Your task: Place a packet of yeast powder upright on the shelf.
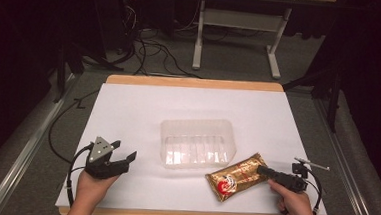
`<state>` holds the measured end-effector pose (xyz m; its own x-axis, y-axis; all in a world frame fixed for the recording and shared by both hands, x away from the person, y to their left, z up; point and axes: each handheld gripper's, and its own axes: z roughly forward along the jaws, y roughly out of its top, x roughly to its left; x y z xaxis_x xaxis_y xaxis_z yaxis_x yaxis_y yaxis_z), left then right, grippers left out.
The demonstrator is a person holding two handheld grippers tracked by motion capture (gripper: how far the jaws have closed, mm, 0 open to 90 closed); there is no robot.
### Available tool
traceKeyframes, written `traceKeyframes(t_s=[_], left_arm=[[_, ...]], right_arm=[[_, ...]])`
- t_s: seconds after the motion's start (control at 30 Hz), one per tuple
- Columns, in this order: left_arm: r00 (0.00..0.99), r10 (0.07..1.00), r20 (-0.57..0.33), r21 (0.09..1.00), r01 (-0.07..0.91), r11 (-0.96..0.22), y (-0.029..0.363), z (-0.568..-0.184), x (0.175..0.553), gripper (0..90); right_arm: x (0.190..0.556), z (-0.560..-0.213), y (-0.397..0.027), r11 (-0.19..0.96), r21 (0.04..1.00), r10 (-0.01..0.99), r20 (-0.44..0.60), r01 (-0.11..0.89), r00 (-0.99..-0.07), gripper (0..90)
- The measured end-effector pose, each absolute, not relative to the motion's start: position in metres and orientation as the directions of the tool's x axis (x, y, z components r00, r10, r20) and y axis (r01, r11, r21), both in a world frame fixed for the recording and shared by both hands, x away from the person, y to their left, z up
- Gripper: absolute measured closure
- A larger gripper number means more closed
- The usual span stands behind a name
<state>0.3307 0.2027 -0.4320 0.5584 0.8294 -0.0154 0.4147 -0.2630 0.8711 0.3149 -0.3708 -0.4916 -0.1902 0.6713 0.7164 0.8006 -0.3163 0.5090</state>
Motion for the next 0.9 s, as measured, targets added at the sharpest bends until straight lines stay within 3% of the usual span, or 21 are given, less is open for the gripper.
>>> traceKeyframes(t_s=[0.03,0.27,0.9], left_arm=[[0.553,0.833,-0.016,0.87,0.418,-0.261,0.205,-0.432,0.329,30.9],[0.543,0.84,-0.012,0.87,0.42,-0.259,0.209,-0.432,0.325,31.0],[0.546,0.838,-0.008,0.867,0.42,-0.266,0.209,-0.432,0.324,31.0]], right_arm=[[0.316,-0.49,-0.37,-0.318,0.523,0.666,0.717,0.791,-0.207,72.2],[0.317,-0.483,-0.369,-0.322,0.563,0.673,0.702,0.761,-0.234,86.3],[0.305,-0.445,-0.375,-0.261,0.783,0.794,0.506,0.564,-0.336,90.0]])
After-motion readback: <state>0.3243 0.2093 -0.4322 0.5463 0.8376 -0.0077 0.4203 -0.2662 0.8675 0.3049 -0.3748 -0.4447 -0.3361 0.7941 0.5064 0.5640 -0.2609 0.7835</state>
